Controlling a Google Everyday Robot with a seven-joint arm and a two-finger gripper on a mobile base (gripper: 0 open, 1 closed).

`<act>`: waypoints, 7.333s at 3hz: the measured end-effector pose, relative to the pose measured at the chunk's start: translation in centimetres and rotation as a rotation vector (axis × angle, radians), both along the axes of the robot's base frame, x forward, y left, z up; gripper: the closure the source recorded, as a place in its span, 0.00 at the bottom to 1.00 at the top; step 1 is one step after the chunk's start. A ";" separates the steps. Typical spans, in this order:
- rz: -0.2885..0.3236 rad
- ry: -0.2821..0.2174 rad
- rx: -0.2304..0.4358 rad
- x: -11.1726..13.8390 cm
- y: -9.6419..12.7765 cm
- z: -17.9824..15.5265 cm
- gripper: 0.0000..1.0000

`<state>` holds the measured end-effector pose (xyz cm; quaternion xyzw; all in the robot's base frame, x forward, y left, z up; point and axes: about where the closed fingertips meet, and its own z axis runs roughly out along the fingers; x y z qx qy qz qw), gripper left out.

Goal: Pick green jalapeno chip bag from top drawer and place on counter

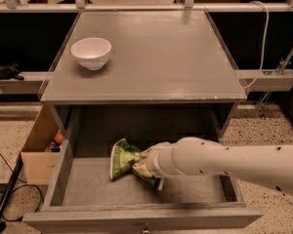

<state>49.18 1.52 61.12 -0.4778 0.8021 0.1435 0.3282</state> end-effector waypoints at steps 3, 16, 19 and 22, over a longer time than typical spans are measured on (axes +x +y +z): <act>0.001 0.003 -0.001 0.0 0.0 0.0 1.00; 0.117 -0.428 -0.113 20.1 -6.4 32.1 1.00; 0.115 -0.380 -0.080 20.4 -7.0 26.3 0.81; 0.115 -0.380 -0.080 20.4 -7.0 26.3 0.11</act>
Offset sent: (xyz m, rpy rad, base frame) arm 0.0000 0.0000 0.0000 0.0000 0.0000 0.0000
